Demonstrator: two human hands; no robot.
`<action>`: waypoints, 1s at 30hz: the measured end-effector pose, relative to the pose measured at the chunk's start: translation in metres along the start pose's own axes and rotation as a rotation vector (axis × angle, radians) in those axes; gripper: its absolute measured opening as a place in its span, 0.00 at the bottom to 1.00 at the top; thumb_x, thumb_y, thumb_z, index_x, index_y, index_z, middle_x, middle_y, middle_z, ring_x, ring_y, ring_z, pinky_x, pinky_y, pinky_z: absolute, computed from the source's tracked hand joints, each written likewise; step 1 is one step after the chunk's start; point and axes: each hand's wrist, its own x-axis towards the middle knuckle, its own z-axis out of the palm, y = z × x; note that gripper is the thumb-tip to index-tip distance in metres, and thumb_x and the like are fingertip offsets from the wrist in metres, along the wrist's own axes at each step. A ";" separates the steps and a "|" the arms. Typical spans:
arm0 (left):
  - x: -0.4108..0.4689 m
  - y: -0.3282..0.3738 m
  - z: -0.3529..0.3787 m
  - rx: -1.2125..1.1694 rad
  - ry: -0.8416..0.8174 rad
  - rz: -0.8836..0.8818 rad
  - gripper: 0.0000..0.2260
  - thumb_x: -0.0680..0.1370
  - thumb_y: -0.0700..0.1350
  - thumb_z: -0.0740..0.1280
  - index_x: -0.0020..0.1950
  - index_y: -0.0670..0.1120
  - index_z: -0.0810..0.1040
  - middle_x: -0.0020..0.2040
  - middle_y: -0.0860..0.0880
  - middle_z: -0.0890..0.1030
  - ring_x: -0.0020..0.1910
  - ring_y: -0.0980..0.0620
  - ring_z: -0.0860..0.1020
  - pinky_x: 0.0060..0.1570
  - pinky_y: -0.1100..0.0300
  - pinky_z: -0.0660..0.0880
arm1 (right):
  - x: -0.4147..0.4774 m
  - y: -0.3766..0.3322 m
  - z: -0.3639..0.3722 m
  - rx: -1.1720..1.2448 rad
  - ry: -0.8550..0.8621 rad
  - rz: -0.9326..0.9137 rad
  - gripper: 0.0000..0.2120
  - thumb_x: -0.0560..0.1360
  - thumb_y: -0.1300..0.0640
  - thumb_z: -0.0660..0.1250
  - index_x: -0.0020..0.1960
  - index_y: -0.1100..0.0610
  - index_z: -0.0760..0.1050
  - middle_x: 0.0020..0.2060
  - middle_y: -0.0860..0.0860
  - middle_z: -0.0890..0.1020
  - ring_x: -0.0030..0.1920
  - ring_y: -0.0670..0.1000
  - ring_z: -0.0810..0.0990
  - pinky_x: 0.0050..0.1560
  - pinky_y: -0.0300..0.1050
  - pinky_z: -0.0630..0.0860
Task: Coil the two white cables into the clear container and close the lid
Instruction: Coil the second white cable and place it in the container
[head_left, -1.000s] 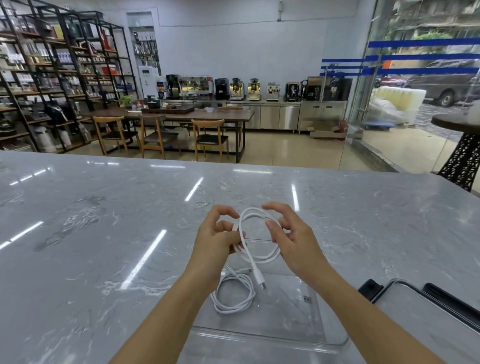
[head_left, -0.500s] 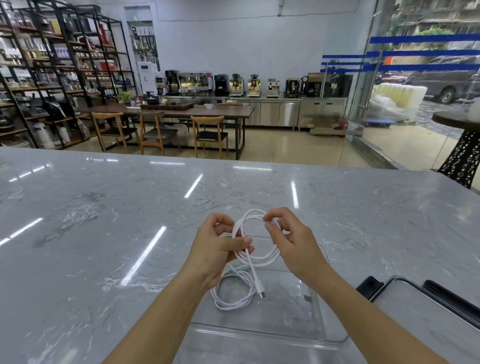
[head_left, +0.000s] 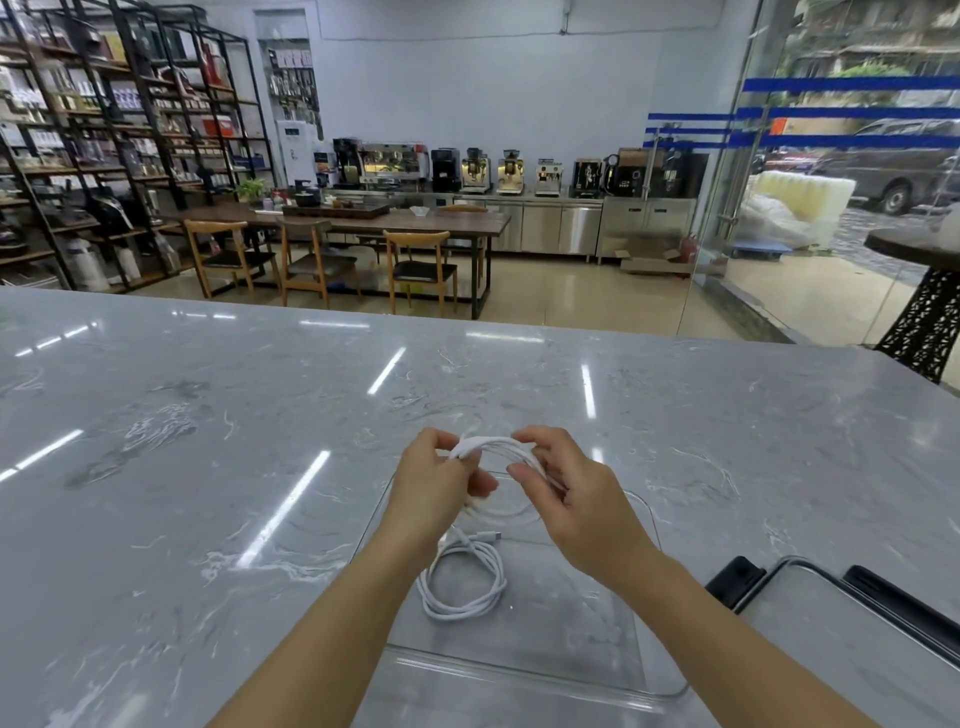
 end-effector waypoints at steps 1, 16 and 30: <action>0.001 0.001 -0.003 -0.041 -0.050 -0.060 0.05 0.76 0.41 0.63 0.50 0.42 0.76 0.36 0.48 0.82 0.37 0.52 0.78 0.39 0.56 0.75 | 0.001 0.000 -0.002 -0.050 0.001 -0.034 0.07 0.75 0.60 0.63 0.54 0.58 0.73 0.27 0.39 0.69 0.25 0.42 0.67 0.29 0.30 0.64; -0.008 0.005 -0.049 -0.512 -0.348 -0.325 0.08 0.69 0.37 0.67 0.42 0.32 0.81 0.36 0.38 0.82 0.31 0.48 0.81 0.32 0.58 0.81 | -0.001 0.009 -0.007 -0.640 0.019 -0.611 0.14 0.63 0.72 0.71 0.38 0.54 0.79 0.35 0.45 0.84 0.43 0.51 0.83 0.52 0.49 0.60; -0.018 0.003 -0.026 -0.477 -0.157 -0.068 0.04 0.73 0.31 0.65 0.45 0.33 0.79 0.35 0.42 0.78 0.29 0.53 0.79 0.41 0.57 0.82 | 0.002 -0.015 -0.003 -0.531 -0.010 -0.095 0.24 0.72 0.51 0.65 0.63 0.63 0.71 0.57 0.58 0.78 0.59 0.54 0.75 0.58 0.46 0.66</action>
